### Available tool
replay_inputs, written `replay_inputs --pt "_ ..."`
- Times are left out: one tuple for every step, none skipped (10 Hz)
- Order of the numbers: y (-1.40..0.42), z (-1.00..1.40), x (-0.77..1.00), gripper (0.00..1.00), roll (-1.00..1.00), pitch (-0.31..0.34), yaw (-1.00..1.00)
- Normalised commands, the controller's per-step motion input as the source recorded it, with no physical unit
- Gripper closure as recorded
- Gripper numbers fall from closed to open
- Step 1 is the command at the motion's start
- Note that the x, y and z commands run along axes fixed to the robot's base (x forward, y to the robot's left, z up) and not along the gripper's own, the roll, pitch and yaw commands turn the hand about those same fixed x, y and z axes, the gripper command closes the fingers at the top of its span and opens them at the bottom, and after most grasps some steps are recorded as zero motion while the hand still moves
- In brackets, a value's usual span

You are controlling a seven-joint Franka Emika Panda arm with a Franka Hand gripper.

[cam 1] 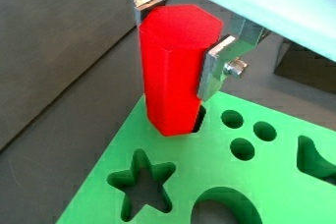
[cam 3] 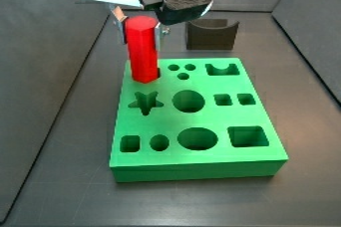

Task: Insert the hexagon object.

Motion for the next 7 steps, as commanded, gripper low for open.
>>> replay_inputs --pt "0.01 -0.61 0.15 1.00 0.33 -0.004 0.16" --pt "0.18 -0.68 0.66 1.00 0.19 0.086 0.00" --pt "0.07 -0.73 0.79 1.00 0.15 0.124 -0.08" --pt "0.03 -0.81 0.55 1.00 0.04 0.076 -0.45" --pt "0.00 -1.00 0.22 1.00 0.00 0.000 -0.44" --pt "-0.27 -0.95 0.00 1.00 -0.06 -0.104 -0.30" --pt "-0.31 -0.85 -0.03 1.00 -0.11 -0.116 -0.32"
